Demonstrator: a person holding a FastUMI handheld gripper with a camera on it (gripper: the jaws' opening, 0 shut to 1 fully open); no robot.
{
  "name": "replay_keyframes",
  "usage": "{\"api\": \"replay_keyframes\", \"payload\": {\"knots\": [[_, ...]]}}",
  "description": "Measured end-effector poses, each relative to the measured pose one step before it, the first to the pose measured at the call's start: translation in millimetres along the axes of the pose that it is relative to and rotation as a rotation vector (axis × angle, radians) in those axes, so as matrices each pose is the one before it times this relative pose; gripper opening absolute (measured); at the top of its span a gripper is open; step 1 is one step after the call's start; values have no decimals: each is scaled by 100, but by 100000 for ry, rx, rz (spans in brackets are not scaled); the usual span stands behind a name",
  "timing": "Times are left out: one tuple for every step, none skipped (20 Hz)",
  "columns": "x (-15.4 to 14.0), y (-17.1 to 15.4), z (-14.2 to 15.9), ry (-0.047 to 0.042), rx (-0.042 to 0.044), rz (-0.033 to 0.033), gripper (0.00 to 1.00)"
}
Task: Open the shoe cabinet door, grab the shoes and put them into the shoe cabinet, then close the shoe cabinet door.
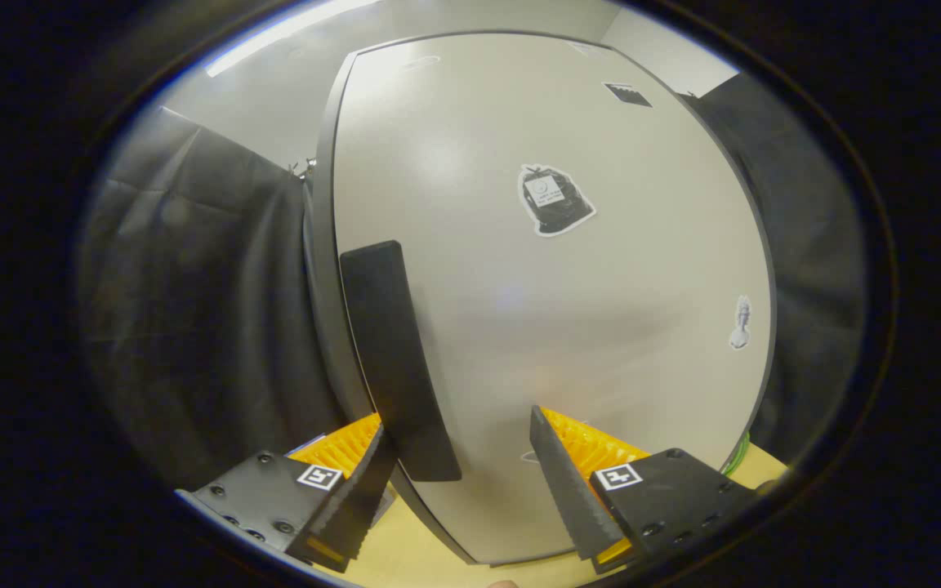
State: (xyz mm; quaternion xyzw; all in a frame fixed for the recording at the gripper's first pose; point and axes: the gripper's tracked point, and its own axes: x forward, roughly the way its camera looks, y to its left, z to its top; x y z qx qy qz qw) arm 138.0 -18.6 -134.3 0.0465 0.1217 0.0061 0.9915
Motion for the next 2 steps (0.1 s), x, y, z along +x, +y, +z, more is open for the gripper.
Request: {"api": "replay_keyframes", "payload": {"knots": [[-191, 108, 22, -162, 33, 320, 96], [-247, 102, 116, -444, -122, 283, 96]]}}
